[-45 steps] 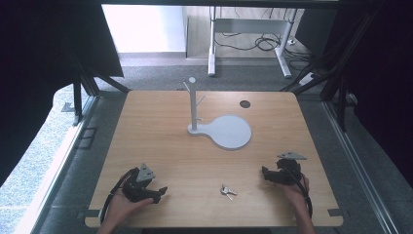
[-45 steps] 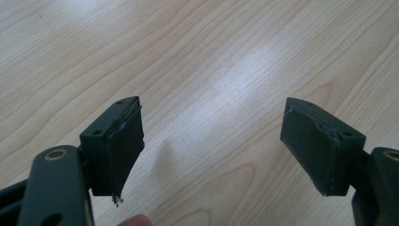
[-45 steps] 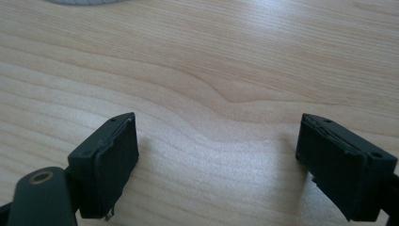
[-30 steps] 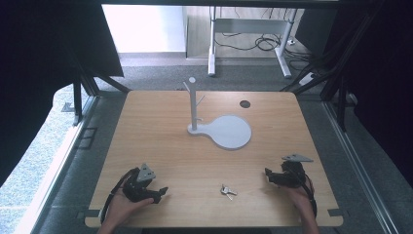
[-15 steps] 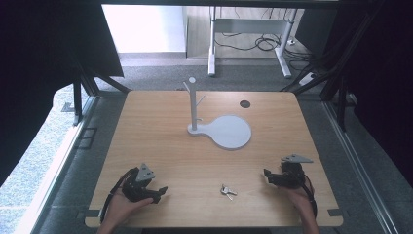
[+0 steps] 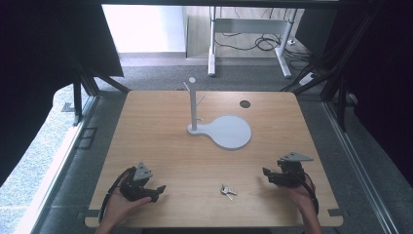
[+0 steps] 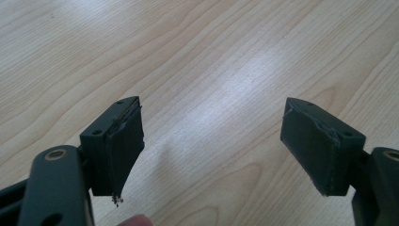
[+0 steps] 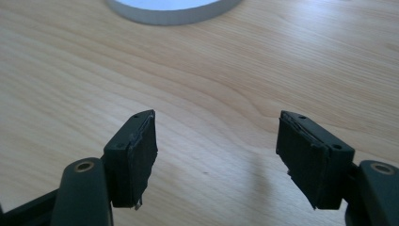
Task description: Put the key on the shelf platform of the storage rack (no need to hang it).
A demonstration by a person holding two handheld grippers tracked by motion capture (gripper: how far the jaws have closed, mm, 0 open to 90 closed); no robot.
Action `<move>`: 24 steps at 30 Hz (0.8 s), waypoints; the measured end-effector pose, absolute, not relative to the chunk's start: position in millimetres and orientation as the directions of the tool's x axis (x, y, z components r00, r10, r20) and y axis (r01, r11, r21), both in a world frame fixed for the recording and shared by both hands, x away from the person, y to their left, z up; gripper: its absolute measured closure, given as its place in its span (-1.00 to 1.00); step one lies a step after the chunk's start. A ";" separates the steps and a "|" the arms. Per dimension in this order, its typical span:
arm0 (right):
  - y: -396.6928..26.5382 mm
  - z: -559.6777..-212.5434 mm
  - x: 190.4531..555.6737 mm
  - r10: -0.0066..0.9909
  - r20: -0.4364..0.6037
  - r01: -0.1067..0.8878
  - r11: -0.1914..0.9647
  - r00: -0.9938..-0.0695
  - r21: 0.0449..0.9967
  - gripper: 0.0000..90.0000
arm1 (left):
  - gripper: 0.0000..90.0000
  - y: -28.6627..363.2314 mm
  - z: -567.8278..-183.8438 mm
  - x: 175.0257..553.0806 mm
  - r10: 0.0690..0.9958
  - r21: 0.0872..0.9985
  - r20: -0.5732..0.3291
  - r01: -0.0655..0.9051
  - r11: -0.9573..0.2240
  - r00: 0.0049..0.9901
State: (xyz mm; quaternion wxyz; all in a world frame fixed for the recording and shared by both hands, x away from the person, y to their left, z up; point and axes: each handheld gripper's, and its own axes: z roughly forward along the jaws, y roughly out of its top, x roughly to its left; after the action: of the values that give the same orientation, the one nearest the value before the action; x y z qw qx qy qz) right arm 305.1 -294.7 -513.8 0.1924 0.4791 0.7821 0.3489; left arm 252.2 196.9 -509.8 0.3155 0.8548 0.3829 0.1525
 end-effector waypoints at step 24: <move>-237.9 -448.7 280.6 0.713 -0.012 0.540 0.543 -0.701 0.643 -0.23 | -0.51 198.0 -505.5 249.5 0.750 0.671 0.020 0.547 -0.500 0.661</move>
State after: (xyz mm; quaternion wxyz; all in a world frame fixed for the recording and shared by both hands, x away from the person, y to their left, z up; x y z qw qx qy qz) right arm 280.6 -237.9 -448.7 0.1376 0.3610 0.8675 0.3134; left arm 249.5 198.0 -505.5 0.3241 0.8517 0.3808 0.1567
